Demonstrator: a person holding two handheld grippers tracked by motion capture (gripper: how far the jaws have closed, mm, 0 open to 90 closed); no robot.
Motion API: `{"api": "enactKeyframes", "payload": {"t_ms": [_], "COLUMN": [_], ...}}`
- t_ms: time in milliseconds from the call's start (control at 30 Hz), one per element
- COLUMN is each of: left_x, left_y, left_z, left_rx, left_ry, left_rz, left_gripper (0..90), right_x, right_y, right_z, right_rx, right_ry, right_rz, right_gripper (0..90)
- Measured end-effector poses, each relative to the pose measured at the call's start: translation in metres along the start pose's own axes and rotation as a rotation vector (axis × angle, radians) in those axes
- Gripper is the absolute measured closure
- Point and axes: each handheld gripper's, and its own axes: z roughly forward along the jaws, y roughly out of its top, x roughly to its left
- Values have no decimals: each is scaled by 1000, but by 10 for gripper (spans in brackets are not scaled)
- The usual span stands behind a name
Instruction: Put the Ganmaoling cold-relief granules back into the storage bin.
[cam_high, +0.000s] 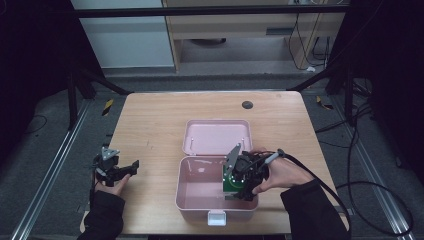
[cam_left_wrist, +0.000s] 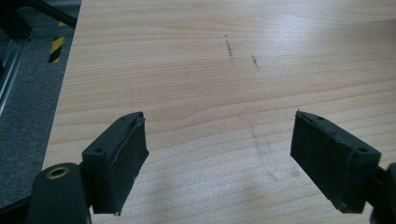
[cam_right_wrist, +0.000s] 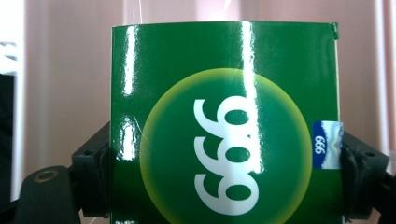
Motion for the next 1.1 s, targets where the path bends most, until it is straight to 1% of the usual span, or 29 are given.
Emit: {"api": "enactKeyframes", "payload": {"t_ms": [67,133,233,333,367,400,500,533,567,633,733,800,833,867,933,1033,1067,1100], "left_x": [0,0,0,0,1,1,0,0,0,0,1,1,1,1,1,1,1,1], "left_y": [0,0,0,0,0,0,0,0,0,0,0,0,0,0,0,0,0,0], "left_z": [0,0,0,0,-1,-1,-1,0,-1,-1,-1,-1,-1,-1,-2,-2,-2,-2], "left_rx": [0,-1,-2,-3,-3,-3,-3,-2,-2,-2,-4,-5,-5,-6,-6,-6,-7,-7], "left_ry": [0,1,1,1,1,2,1,1,2,1,0,0,0,-1,-2,-3,-3,-3], "left_rz": [1,0,-1,-1,-1,-1,-1,0,1,0,-1,-3,-3,-3,-3,-2,-2,-2], "left_gripper": [177,177,177,177,177,177,177,177,177,177,178,179,180,181,183,189,191,192], "right_x": [0,-2,-1,-2,-2,-2,-2,-2,-2,-2,-4,-5,-5,-5,-6,-7,-7,-7], "right_y": [-2,-5,-5,-5,-4,-5,-5,-6,-7,-8,-12,-15,-15,-20,-25,-37,-42,-42], "right_z": [4,8,13,15,13,12,8,3,1,-5,-20,-31,-31,-42,-51,-63,-66,-66], "right_rx": [-3,-8,13,21,2,-8,-18,-32,-38,-68,-133,-172,-172,-209,-237,-293,-308,-308], "right_ry": [8,10,-11,-8,-3,-9,-14,-27,-28,-41,-59,-86,-86,-119,-155,-193,-213,-213], "right_rz": [10,10,-11,-13,-10,-10,-7,1,5,18,54,76,76,100,122,182,204,204], "right_gripper": [153,150,147,135,155,169,172,157,156,151,151,150,150,139,113,120,125,125]}}
